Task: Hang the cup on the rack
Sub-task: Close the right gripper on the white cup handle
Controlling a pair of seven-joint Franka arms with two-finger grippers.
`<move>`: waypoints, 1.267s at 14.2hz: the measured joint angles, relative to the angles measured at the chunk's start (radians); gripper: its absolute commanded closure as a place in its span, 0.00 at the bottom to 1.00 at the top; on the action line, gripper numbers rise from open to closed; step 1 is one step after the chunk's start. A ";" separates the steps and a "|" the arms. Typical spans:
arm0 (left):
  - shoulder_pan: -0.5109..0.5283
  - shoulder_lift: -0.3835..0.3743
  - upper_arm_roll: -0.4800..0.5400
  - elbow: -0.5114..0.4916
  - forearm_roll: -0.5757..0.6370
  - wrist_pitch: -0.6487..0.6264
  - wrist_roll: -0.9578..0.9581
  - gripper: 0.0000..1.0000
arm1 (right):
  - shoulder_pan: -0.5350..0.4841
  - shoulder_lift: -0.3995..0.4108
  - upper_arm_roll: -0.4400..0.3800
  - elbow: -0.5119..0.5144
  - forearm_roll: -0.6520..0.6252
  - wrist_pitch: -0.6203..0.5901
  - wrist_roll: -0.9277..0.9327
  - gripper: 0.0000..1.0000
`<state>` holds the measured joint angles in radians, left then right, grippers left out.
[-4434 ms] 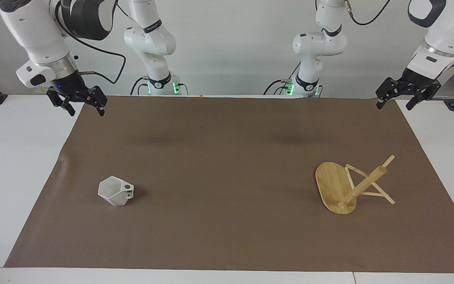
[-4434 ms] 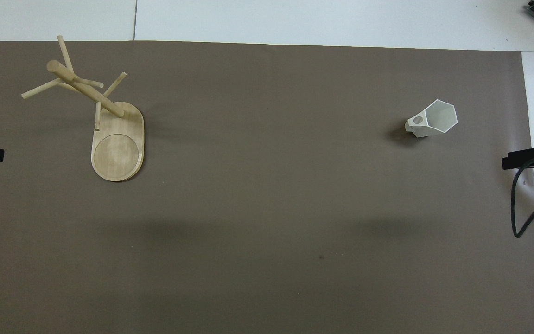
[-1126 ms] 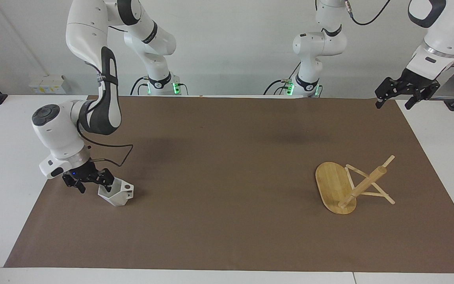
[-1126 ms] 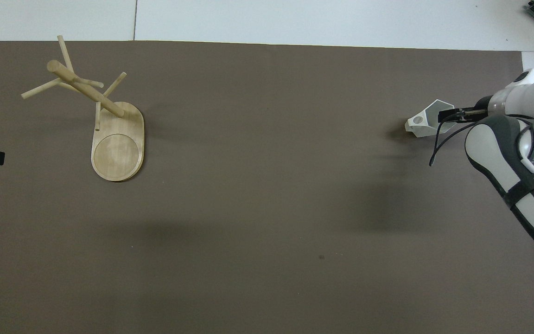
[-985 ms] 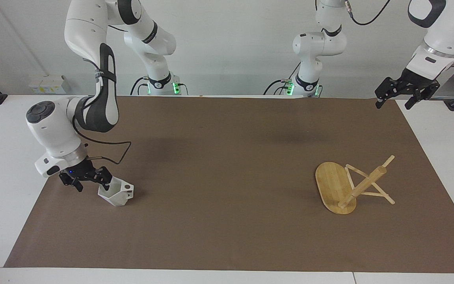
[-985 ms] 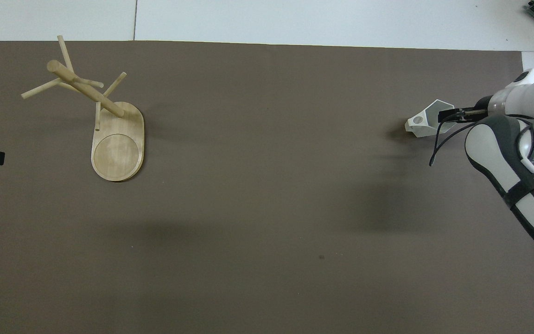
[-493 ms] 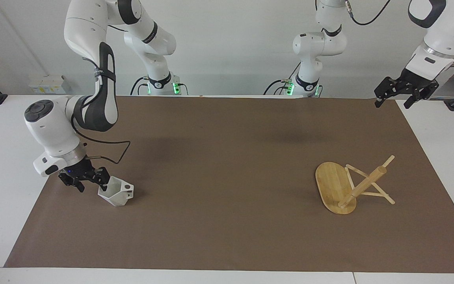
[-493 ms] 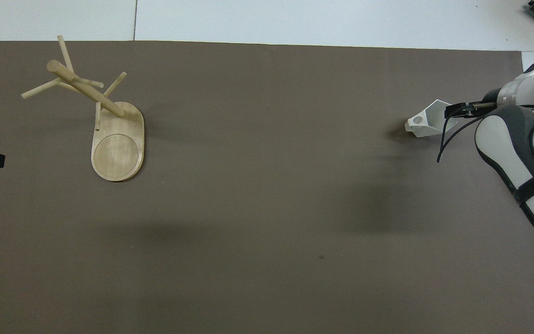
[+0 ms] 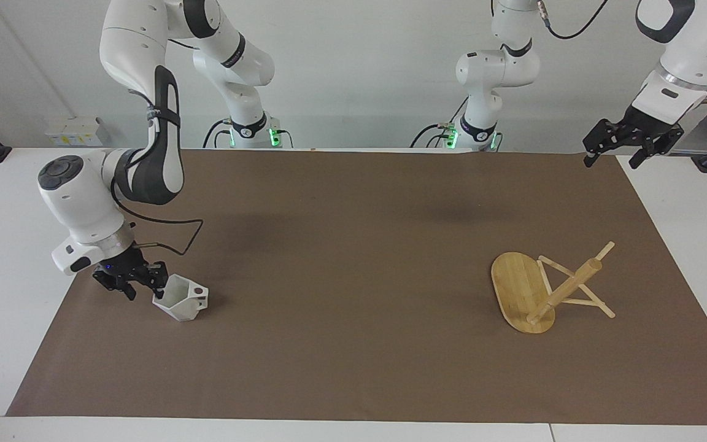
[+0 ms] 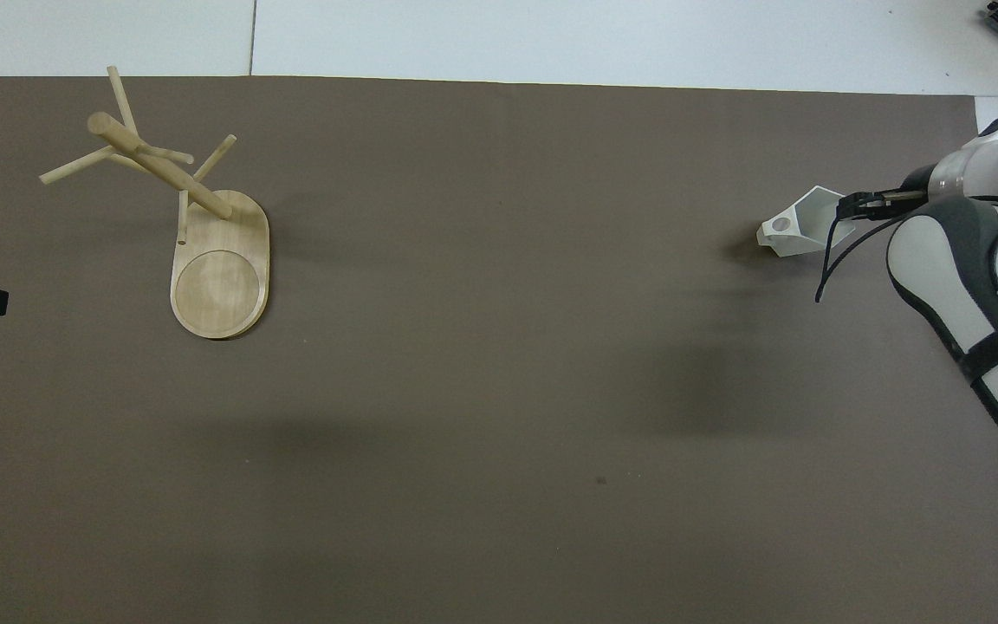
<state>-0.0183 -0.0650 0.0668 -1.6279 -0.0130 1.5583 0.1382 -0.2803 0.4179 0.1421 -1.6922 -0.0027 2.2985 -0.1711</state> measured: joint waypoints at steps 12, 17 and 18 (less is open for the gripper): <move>0.000 -0.001 0.000 0.000 0.000 -0.001 0.000 0.00 | 0.029 0.001 0.005 -0.001 0.000 0.000 0.040 0.83; 0.000 -0.001 0.000 0.000 0.000 -0.001 0.000 0.00 | 0.029 0.001 0.004 -0.001 0.000 0.000 0.041 1.00; 0.000 -0.001 0.000 0.000 0.000 -0.001 0.000 0.00 | 0.029 0.001 0.005 -0.002 0.001 0.000 0.041 1.00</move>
